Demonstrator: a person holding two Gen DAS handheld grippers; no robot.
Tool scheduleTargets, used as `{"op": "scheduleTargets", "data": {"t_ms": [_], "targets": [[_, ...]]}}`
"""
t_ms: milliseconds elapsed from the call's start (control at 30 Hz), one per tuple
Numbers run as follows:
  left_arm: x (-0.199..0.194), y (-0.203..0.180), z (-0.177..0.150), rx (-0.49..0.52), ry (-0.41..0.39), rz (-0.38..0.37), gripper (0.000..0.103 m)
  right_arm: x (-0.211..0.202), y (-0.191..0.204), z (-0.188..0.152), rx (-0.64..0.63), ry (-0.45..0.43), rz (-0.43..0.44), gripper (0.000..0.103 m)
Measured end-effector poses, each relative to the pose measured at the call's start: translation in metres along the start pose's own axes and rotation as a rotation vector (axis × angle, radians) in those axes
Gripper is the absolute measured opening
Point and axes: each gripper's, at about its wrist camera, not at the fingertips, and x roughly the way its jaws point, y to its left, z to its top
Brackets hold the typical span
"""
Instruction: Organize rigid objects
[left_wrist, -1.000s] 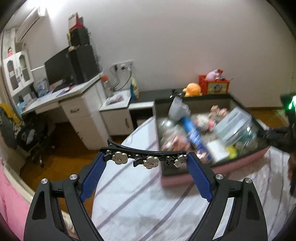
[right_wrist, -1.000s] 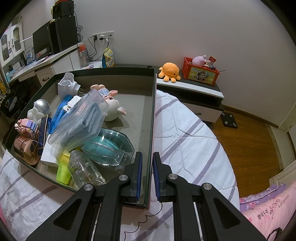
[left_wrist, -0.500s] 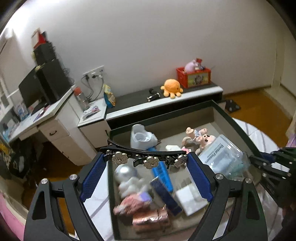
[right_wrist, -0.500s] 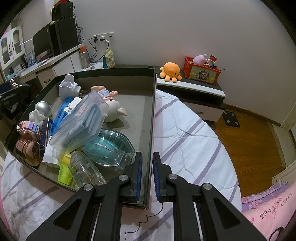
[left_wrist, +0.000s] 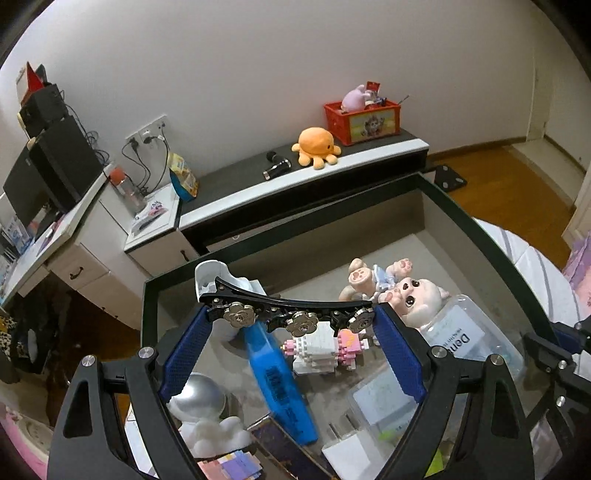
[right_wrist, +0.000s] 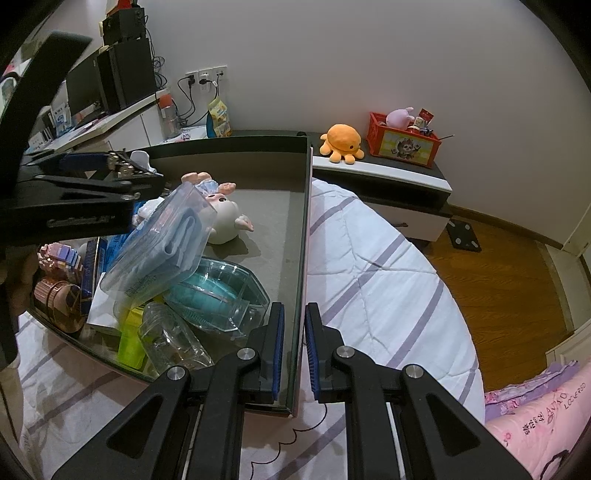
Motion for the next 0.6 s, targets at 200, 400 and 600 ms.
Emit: {"op": "scheduleTargets", "data": {"t_ms": [200, 400, 600], "targets": [[-0.002, 0.000, -0.003, -0.014, -0.018, -0.016, 0.100, 0.000, 0.000, 0.001, -0.001, 0.001, 0.000, 0.013], [-0.024, 0.004, -0.012, -0.020, -0.054, -0.008, 0.103, 0.000, 0.001, 0.002, -0.002, 0.005, -0.003, 0.013], [-0.053, 0.018, -0.029, -0.049, -0.096, 0.007, 0.103, -0.001, 0.003, 0.003, 0.001, 0.013, -0.011, 0.013]]}}
